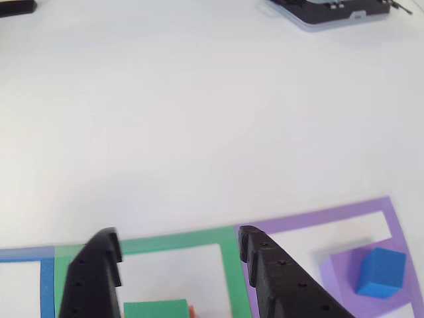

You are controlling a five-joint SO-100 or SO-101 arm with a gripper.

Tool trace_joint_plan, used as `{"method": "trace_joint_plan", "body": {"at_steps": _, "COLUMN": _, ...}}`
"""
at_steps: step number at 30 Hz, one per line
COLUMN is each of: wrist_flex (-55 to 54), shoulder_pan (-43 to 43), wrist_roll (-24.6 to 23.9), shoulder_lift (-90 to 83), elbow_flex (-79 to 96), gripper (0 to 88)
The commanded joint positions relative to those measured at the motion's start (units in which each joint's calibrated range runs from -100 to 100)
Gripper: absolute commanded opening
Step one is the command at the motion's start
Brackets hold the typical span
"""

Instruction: Tower of hanoi

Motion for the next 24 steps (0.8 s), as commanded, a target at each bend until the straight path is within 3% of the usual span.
{"method": "trace_joint_plan", "body": {"at_steps": 1, "wrist_flex": 14.74, "shoulder_pan": 3.8, "wrist_roll": 0.0, "shoulder_lift": -7.28, "elbow_flex": -6.89, "gripper": 0.0}}
{"method": "trace_joint_plan", "body": {"at_steps": 6, "wrist_flex": 26.47, "shoulder_pan": 9.59, "wrist_roll": 0.0, "shoulder_lift": -10.49, "elbow_flex": -9.52, "gripper": 0.0}}
{"method": "trace_joint_plan", "body": {"at_steps": 15, "wrist_flex": 67.51, "shoulder_pan": 18.89, "wrist_roll": 0.0, "shoulder_lift": -12.57, "elbow_flex": -36.33, "gripper": 0.0}}
{"method": "trace_joint_plan", "body": {"at_steps": 24, "wrist_flex": 83.78, "shoulder_pan": 21.48, "wrist_roll": 0.0, "shoulder_lift": -10.01, "elbow_flex": -55.59, "gripper": 0.0}}
